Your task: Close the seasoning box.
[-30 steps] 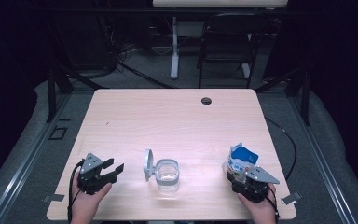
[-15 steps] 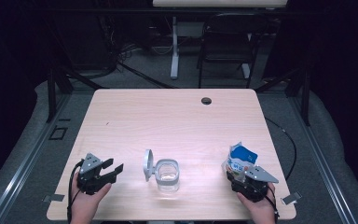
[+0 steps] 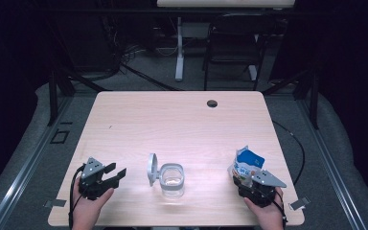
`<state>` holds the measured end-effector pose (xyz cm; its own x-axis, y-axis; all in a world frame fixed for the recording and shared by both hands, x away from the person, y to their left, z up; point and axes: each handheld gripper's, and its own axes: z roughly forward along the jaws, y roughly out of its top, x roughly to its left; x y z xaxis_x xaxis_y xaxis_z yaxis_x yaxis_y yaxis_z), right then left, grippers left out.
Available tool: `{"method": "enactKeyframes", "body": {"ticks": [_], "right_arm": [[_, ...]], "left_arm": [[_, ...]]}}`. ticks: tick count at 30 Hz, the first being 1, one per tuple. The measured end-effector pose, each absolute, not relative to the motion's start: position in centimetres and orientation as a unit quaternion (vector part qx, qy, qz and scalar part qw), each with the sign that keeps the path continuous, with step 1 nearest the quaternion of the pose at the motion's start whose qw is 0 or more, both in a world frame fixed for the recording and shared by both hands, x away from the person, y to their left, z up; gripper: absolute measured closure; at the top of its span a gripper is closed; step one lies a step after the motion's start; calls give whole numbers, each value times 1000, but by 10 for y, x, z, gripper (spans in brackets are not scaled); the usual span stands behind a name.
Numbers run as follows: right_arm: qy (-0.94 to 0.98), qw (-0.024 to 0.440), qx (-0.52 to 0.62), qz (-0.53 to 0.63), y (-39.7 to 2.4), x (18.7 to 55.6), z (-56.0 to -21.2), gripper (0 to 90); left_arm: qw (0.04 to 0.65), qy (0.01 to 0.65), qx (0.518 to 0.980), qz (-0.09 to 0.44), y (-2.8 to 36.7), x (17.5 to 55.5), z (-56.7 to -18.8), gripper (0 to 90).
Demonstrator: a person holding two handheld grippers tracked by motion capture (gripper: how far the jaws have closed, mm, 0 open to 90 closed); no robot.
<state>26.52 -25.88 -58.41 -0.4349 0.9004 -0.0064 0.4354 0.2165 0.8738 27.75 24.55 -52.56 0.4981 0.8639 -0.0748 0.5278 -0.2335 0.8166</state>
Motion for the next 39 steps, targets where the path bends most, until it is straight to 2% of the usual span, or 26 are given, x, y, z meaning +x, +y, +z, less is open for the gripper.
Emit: {"method": "enactKeyframes", "body": {"ticks": [39], "right_arm": [[742, 262, 442, 430, -263, 263, -583, 453]], "left_arm": [[415, 462, 757, 203, 247, 279, -525, 507]]}}
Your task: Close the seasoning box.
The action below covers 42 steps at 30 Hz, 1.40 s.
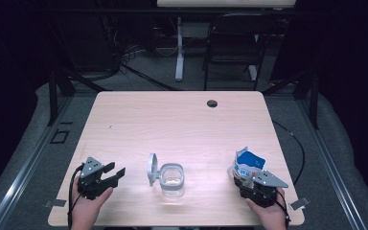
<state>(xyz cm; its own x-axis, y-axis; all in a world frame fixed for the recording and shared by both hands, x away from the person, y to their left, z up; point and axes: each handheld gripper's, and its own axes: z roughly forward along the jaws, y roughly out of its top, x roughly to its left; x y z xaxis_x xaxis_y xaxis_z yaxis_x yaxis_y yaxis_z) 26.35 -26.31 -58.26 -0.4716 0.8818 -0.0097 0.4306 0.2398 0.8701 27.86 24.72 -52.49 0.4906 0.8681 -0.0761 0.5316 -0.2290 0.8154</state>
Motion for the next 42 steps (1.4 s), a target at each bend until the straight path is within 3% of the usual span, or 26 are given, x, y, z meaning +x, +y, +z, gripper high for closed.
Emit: {"method": "enactKeyframes", "body": {"ticks": [42], "right_arm": [[763, 282, 388, 434, -241, 267, -546, 455]], "left_arm": [[419, 466, 753, 201, 252, 274, -528, 502]]}}
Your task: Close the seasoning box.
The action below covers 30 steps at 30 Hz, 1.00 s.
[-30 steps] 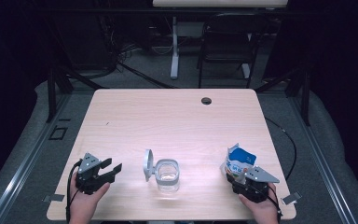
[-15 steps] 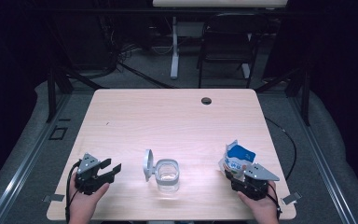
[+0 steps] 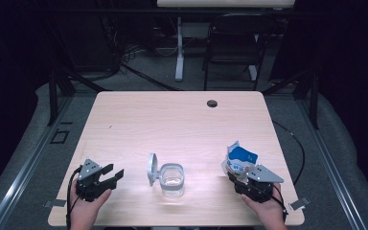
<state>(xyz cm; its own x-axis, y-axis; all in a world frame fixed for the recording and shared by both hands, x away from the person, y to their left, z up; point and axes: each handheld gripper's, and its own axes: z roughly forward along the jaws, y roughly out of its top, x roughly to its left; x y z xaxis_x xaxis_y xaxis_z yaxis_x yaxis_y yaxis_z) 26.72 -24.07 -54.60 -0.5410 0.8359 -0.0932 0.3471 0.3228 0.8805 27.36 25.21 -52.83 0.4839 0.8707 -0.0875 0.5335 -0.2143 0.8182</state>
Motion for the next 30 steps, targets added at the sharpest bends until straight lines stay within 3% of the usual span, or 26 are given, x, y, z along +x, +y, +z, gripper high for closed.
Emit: {"method": "enactKeyframes", "body": {"ticks": [30], "right_arm": [[794, 297, 321, 422, -204, 278, -519, 454]], "left_arm": [[423, 469, 748, 205, 256, 268, -527, 491]]}}
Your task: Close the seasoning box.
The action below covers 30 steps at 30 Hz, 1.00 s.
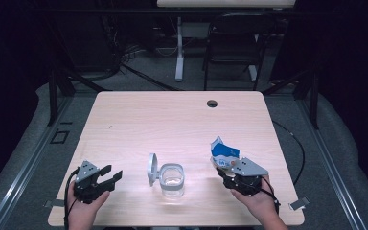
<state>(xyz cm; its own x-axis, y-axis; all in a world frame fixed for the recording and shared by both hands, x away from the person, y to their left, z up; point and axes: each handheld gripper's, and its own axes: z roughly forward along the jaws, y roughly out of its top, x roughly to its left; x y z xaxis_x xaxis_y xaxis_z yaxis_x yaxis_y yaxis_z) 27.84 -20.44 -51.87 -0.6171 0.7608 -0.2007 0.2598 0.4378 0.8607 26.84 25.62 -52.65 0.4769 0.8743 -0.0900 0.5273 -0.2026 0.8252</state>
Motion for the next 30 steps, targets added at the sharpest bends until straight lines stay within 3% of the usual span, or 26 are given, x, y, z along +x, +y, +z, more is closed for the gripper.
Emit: {"method": "enactKeyframes", "body": {"ticks": [30], "right_arm": [[824, 309, 258, 399, -166, 284, -506, 455]], "left_arm": [[424, 468, 747, 206, 259, 267, -529, 491]]}}
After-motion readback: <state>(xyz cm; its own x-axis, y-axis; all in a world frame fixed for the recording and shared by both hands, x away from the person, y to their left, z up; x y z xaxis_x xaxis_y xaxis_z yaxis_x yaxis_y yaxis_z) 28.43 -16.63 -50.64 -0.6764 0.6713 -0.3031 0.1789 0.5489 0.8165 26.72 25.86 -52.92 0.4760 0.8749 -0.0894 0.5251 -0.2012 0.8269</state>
